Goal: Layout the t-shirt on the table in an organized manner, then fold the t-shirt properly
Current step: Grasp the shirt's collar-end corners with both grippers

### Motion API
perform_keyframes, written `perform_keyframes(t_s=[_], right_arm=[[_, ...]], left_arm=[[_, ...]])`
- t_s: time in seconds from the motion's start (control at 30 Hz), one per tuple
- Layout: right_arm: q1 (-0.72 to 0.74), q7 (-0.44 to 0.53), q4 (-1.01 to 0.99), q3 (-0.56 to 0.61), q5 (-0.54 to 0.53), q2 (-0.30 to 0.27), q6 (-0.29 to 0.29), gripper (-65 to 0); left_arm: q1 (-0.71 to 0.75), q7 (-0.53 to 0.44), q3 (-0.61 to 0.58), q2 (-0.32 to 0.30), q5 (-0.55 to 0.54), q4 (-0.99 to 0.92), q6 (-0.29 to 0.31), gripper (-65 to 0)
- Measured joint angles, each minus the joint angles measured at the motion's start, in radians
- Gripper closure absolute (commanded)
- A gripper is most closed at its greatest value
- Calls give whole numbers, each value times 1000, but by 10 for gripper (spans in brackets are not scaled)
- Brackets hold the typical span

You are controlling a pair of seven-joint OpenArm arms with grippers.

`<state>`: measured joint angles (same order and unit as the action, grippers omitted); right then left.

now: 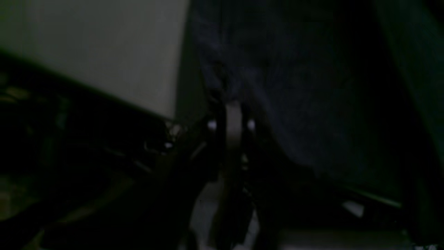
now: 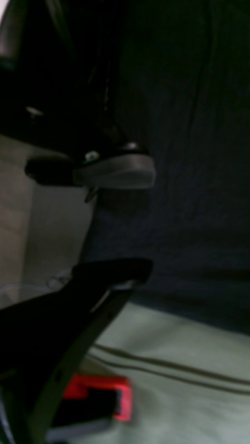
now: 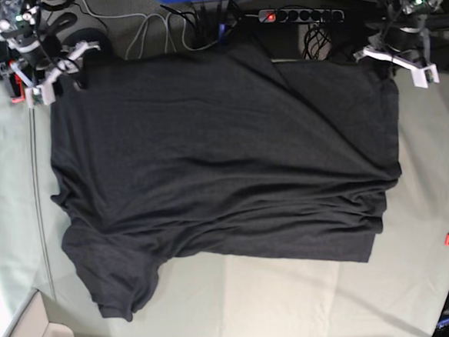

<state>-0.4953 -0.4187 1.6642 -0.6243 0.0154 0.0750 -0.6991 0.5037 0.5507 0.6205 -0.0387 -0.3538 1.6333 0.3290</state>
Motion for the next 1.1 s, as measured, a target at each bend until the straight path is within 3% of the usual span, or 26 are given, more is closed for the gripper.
perform_keyframes(t_s=[0.17, 0.3, 0.6, 0.7, 0.83, 0.97, 1.1], right_arm=[[32, 3, -115, -76, 2, -10, 4, -333], [32, 25, -166, -87, -17, -44, 4, -333], [79, 81, -234, -94, -43, -50, 7, -325], [103, 91, -267, -91, -48, -67, 8, -246], [110, 90, -280, -95, -48, -78, 15, -13], [110, 79, -265, -93, -46, -76, 12, 0], [106, 10, -196, -88, -9, -66, 11, 0]], left_arm=[[0, 0, 0, -3, -1, 24, 1, -1], [-3, 0, 0, -6, -1, 23, 1, -1], [-5, 0, -1, -8, 6, 22, 1, -1], [-5, 0, 0, -10, 6, 22, 1, -1], [-5, 1, 6, -10, 5, 23, 1, -1], [-6, 0, 55, -9, 3, 25, 1, -1], [-39, 3, 66, -10, 2, 25, -2, -1]])
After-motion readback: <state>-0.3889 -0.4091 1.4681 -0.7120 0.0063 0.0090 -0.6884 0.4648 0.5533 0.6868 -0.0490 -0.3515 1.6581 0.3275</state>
